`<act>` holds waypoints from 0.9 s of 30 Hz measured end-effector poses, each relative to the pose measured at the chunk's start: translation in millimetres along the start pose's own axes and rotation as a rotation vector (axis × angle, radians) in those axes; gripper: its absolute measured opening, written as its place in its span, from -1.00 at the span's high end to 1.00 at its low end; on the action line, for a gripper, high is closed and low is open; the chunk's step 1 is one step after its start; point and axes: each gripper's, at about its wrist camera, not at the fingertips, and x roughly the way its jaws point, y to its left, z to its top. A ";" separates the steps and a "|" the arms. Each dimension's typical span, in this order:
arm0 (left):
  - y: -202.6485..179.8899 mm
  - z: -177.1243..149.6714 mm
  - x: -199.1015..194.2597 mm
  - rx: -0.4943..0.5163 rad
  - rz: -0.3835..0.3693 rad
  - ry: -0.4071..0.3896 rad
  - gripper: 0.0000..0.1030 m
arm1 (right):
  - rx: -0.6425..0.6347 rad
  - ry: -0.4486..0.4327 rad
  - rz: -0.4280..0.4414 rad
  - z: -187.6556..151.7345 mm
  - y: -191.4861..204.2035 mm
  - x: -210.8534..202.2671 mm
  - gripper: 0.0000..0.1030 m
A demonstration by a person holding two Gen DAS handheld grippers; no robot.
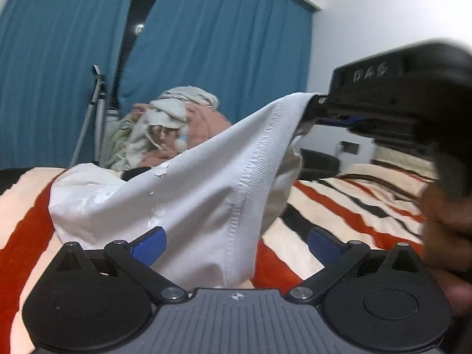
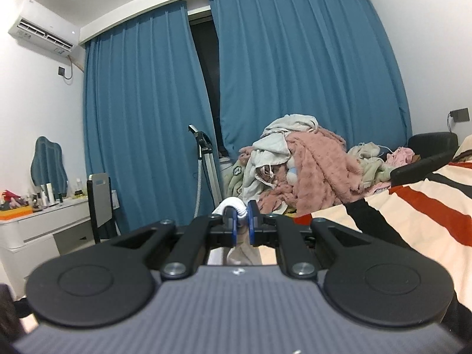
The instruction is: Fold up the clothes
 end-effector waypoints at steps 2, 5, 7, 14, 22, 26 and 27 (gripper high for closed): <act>8.4 0.4 13.0 -0.059 0.097 -0.004 -0.99 | 0.002 -0.002 -0.012 -1.4 -3.4 0.4 0.80; 37.6 1.7 21.8 -0.192 0.241 -0.009 -1.00 | 0.019 -0.001 -0.032 -4.4 -10.1 1.4 0.80; 60.0 6.8 8.7 -0.297 0.299 -0.031 -1.00 | 0.030 -0.002 -0.043 -6.5 -12.2 3.3 0.80; 82.9 35.9 -56.5 -0.359 0.362 -0.173 -1.00 | -0.071 -0.030 -0.078 -19.4 3.9 10.0 0.80; 59.4 48.4 -104.7 -0.201 0.395 -0.206 -1.00 | -0.230 0.002 -0.140 -32.8 20.8 19.3 0.77; 61.8 48.0 -99.4 -0.212 0.404 -0.188 -0.99 | -0.252 0.082 -0.215 -42.3 14.9 34.2 0.13; 62.5 47.9 -98.0 -0.215 0.407 -0.184 -0.99 | -0.254 0.109 -0.233 -45.0 12.3 39.3 -0.01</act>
